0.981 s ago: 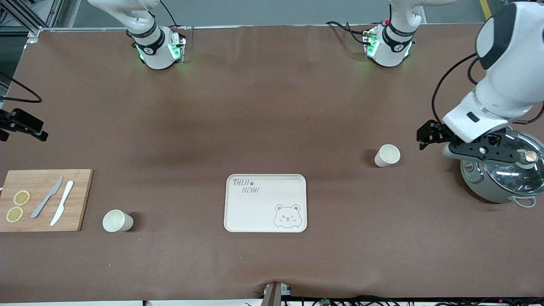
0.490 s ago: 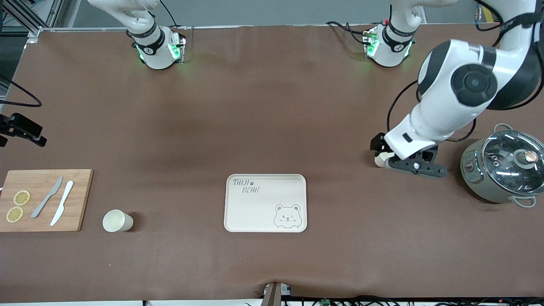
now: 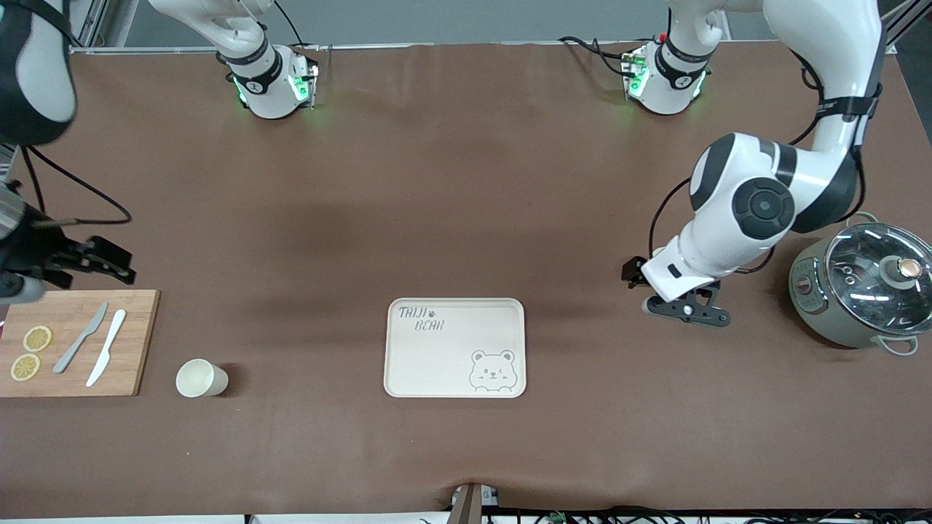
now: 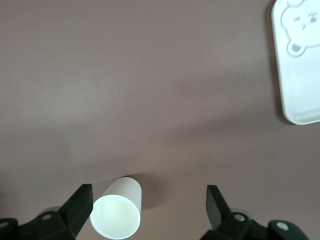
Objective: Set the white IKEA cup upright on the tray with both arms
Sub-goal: 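Move the left gripper above one white cup while the right gripper reaches another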
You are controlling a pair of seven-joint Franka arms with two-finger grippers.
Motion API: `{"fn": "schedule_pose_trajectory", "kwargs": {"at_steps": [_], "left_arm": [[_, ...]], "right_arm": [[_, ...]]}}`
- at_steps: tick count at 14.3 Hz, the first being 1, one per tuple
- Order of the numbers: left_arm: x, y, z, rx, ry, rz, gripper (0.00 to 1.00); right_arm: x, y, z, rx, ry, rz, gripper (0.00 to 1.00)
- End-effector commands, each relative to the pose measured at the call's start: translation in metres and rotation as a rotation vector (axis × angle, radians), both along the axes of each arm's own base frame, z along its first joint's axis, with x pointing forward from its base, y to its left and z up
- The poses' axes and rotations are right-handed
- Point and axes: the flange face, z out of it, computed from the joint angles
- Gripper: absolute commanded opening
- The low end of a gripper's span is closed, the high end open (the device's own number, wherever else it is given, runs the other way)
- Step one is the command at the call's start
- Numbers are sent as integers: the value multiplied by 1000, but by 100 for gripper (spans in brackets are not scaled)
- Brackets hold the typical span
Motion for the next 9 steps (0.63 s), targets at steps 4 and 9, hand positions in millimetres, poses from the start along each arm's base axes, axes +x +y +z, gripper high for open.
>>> {"fn": "schedule_pose_trajectory", "kwargs": {"at_steps": [4,9], "left_arm": [[-72,53,-17,41,-56,-16,100],[-96,135,-65,31,-119,-51,100]], "right_arm": [[44,14,-91,1,2,15,100],[72,19,-172,-4,-32,21,100]]}}
